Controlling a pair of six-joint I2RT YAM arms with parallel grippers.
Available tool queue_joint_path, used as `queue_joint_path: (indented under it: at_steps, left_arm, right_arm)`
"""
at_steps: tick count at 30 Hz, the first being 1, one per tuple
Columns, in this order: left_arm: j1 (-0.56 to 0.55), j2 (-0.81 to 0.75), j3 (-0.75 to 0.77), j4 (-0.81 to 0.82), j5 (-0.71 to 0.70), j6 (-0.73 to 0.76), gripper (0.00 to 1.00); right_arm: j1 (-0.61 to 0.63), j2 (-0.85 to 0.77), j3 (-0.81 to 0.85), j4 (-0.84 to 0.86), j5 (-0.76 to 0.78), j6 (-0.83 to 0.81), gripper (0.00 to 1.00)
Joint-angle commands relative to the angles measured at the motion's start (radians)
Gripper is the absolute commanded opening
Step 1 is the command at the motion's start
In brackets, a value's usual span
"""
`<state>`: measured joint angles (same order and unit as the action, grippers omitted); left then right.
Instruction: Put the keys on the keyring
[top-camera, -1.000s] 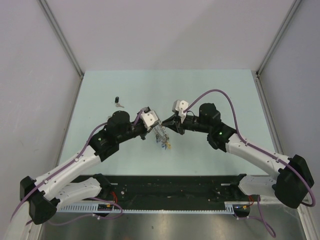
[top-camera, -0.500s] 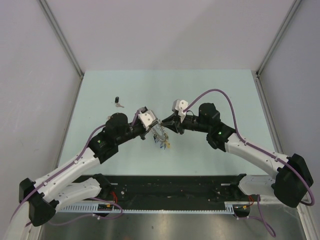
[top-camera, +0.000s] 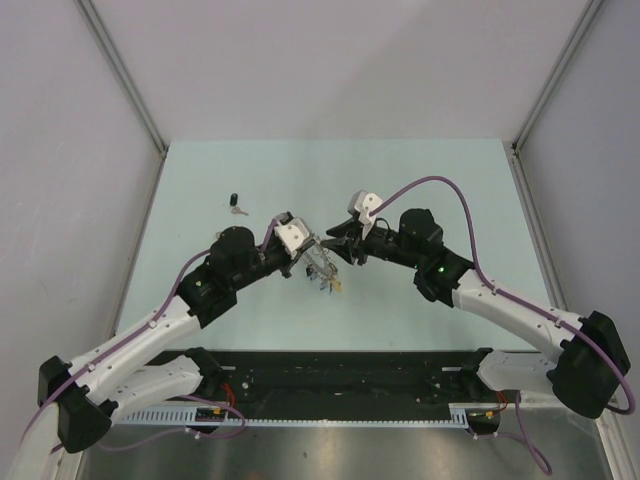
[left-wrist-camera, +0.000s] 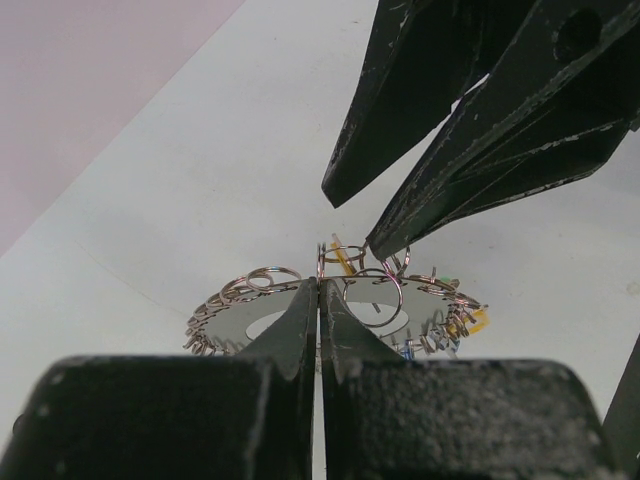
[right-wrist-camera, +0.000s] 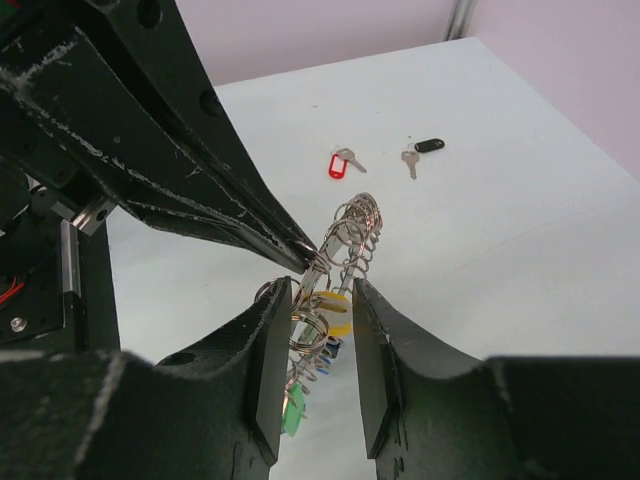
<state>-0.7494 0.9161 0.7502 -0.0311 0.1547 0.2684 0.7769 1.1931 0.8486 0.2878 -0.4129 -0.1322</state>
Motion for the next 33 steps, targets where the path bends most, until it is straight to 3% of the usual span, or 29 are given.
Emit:
queue_joint_path:
  at_steps: [1,20,33]
  left_arm:
    - [0.007,-0.023,0.006,0.097,-0.020,-0.020,0.00]
    - [0.007,-0.029,0.001,0.103,-0.020,-0.017,0.00]
    - [0.007,-0.052,-0.017,0.132,-0.027,-0.024,0.00]
  right_arm:
    - [0.019,-0.003,0.004,0.070,0.075,0.043,0.36]
    - [0.035,0.052,0.004,0.091,0.100,0.059,0.32]
    - [0.028,0.056,0.003,0.077,0.072,0.028,0.01]
